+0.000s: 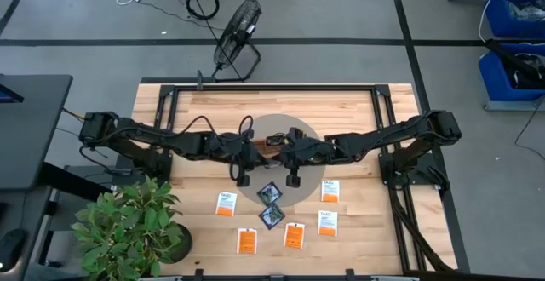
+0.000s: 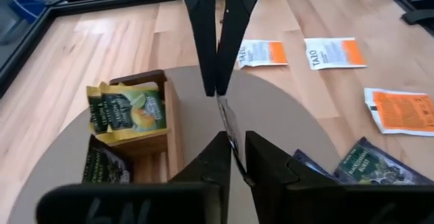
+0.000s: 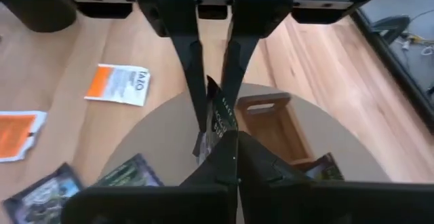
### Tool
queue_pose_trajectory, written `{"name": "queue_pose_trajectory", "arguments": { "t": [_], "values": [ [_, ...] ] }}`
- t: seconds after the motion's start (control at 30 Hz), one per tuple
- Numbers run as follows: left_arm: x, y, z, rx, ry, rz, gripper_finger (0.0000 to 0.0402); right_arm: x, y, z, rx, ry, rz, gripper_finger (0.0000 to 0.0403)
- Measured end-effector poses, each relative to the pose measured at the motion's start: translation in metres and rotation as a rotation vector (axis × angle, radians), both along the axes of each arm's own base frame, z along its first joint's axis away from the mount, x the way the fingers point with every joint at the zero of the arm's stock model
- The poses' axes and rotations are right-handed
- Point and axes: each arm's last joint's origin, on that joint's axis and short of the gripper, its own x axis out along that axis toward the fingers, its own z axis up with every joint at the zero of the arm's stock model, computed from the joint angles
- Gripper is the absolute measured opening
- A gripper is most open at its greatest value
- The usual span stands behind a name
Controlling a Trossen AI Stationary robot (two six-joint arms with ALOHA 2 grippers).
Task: Pick & Place Tea
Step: Put the violet tea bag into the middle section of the wooden organizer
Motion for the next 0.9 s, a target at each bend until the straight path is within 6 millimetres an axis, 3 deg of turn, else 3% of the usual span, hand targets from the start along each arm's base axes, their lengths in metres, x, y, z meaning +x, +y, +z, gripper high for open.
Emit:
{"name": "queue_pose_trajectory", "arguments": {
  "t": [0.43,0.63,0.9],
  "values": [
    [-0.004,0.004,-0.006,0.068,0.074,0.110,0.0124,-0.001,-0.026,-0.003,-0.083,0.058,-0.038,0.0001],
    [-0.005,0.004,-0.008,0.052,0.090,0.121,0.0139,-0.001,-0.038,-0.004,-0.119,0.072,-0.051,0.0000],
    [-0.006,0.004,-0.009,0.049,0.106,0.124,0.0140,-0.010,-0.056,-0.034,-0.096,0.007,-0.031,0.0000]
  ]
}}
